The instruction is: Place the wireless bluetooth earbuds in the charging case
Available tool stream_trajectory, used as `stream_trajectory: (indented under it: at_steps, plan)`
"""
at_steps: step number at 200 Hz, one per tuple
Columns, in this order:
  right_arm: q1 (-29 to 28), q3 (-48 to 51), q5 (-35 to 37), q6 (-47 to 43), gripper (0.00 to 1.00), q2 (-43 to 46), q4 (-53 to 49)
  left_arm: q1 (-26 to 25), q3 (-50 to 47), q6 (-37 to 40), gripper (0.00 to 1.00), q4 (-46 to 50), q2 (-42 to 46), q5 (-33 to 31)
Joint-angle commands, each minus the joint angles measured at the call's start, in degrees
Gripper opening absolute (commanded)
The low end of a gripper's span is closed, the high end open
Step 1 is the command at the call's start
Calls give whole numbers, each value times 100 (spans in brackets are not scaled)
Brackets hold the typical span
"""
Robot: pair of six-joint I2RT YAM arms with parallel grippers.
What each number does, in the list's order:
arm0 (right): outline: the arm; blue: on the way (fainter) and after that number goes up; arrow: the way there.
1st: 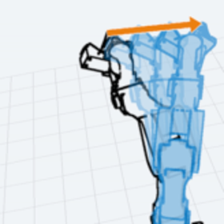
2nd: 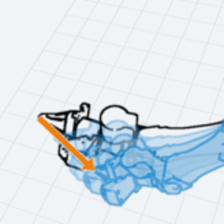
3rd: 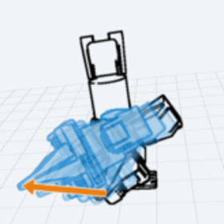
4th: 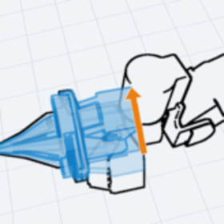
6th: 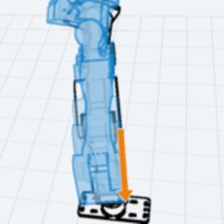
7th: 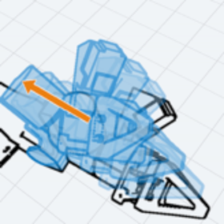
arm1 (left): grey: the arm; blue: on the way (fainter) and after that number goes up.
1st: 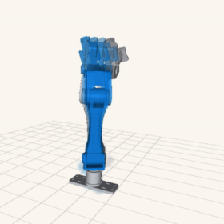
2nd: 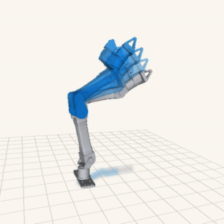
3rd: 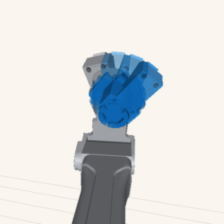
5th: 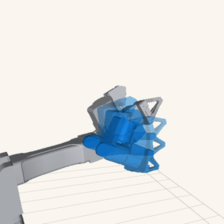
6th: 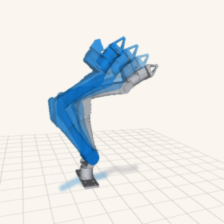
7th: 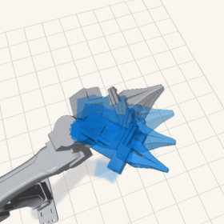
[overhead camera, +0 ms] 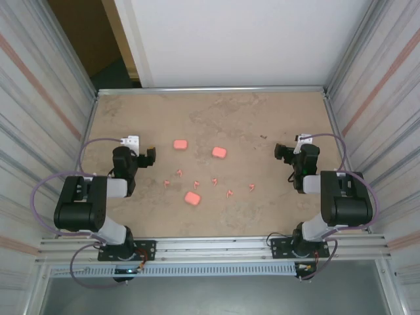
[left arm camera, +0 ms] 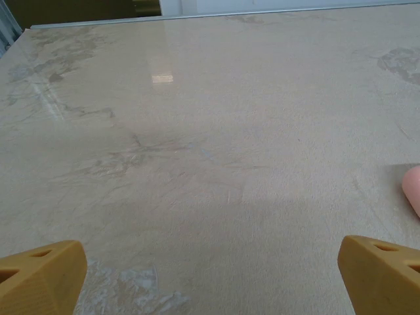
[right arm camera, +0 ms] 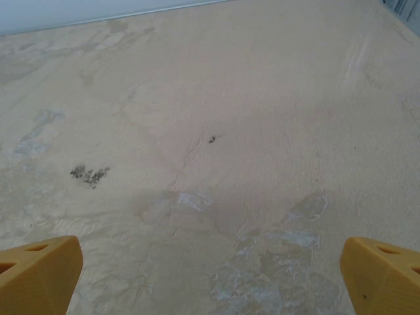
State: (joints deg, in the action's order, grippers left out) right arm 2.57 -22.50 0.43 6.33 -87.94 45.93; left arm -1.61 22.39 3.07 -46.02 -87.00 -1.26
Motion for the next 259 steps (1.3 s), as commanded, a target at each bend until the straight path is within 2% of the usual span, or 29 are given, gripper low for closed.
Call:
stream_trajectory:
  at_steps: [1, 259]
  plan:
    - [-43, -81, 140, -102, 100, -39, -1, -26, 90, 83, 99, 14, 34, 38]
    - [-8, -73, 105, -75, 100, -7, 9, 43, 81, 59, 99, -1, 48, 179]
